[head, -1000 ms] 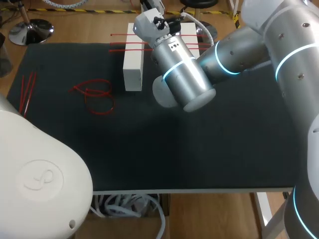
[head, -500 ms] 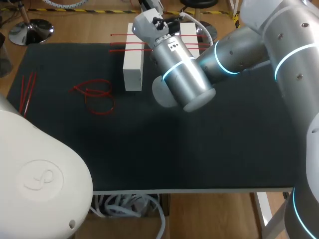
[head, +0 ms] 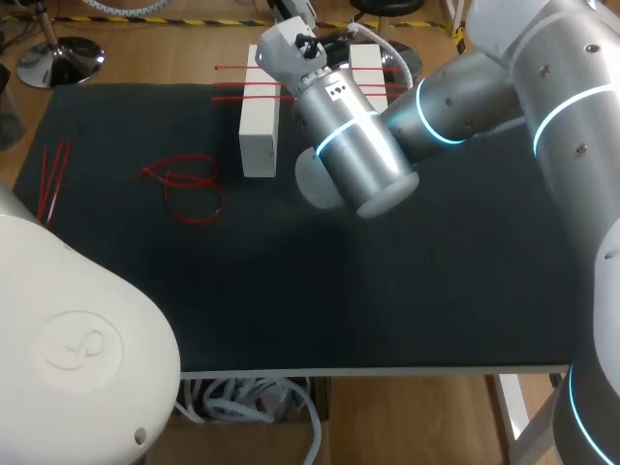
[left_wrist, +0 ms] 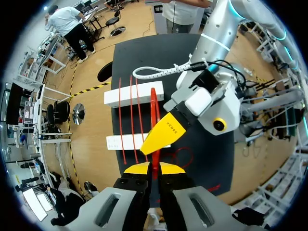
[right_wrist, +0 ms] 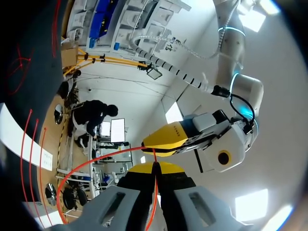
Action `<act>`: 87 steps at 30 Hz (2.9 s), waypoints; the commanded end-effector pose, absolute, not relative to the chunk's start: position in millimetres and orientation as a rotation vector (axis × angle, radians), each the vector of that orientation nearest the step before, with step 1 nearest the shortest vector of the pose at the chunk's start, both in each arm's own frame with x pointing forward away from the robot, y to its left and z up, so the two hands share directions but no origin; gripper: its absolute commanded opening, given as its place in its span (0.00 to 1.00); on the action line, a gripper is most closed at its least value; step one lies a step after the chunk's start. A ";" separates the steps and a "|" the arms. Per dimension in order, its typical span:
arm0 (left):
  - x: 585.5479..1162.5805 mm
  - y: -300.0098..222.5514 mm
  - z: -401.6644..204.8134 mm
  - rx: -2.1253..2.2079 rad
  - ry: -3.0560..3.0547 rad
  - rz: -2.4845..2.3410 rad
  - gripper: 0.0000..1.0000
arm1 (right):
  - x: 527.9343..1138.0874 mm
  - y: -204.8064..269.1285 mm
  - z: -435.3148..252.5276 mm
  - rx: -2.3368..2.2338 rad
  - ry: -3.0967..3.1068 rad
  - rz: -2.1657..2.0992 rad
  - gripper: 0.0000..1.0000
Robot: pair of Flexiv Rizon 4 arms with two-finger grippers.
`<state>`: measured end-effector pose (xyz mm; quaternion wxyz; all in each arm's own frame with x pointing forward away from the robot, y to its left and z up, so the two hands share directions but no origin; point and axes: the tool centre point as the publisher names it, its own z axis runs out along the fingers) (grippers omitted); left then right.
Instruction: Grab the tape and strap the tape.
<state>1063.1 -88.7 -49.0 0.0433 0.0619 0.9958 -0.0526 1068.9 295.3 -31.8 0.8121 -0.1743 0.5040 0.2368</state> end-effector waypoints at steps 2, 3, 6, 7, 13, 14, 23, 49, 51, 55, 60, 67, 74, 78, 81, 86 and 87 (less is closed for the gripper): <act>1063.5 -89.1 -47.9 0.189 3.048 -0.156 0.00 | 1067.1 297.2 -28.7 -0.380 1.080 0.505 0.00; 1063.5 -89.1 -47.9 0.189 3.048 -0.156 0.00 | 1066.9 297.8 -28.7 -0.381 1.080 0.506 0.00; 1063.5 -89.1 -47.9 0.189 3.048 -0.156 0.00 | 1066.4 299.4 -28.5 -0.383 1.078 0.508 0.00; 1063.5 -89.1 -47.9 0.189 3.048 -0.156 0.00 | 1066.3 299.7 -28.3 -0.383 1.077 0.508 0.00; 1063.5 -89.1 -47.9 0.189 3.048 -0.156 0.00 | 1065.5 300.7 -27.2 -0.382 1.073 0.508 0.00; 1063.5 -89.1 -47.9 0.189 3.048 -0.156 0.00 | 1065.4 300.9 -27.1 -0.382 1.072 0.509 0.00; 1063.5 -89.1 -47.9 0.189 3.048 -0.156 0.00 | 1065.0 301.3 -26.6 -0.367 1.072 0.523 0.00; 1063.5 -89.1 -47.9 0.189 3.048 -0.156 0.00 | 1064.7 289.3 -25.8 -0.300 1.073 0.551 1.00; 1063.5 -89.1 -47.9 0.189 3.048 -0.156 0.00 | 1064.8 288.2 -25.9 -0.297 1.072 0.551 1.00; 1063.5 -89.1 -47.9 0.189 3.048 -0.156 0.00 | 1063.6 286.3 -26.4 -0.286 1.077 0.564 1.00; 1063.5 -89.1 -47.9 0.189 3.048 -0.156 0.00 | 1058.0 282.7 -22.6 -0.261 1.059 0.606 1.00; 1063.5 -89.1 -47.9 0.189 3.048 -0.156 0.00 | 1043.8 282.0 -10.1 -0.262 1.009 0.675 1.00; 1063.5 -89.1 -47.9 0.189 3.048 -0.156 0.00 | 1025.5 280.3 -1.0 -0.260 1.001 0.756 1.00; 1063.5 -89.1 -47.9 0.189 3.048 -0.156 0.00 | 1015.6 276.0 1.9 -0.249 1.008 0.805 1.00; 1063.5 -89.1 -47.9 0.189 3.048 -0.156 0.00 | 1009.4 271.8 4.3 -0.242 1.001 0.836 1.00; 1063.5 -89.1 -47.9 0.189 3.048 -0.156 0.00 | 1000.1 259.4 9.7 -0.196 0.968 0.893 1.00; 1063.5 -89.1 -47.9 0.189 3.048 -0.156 0.00 | 999.3 255.0 13.0 -0.167 0.946 0.910 1.00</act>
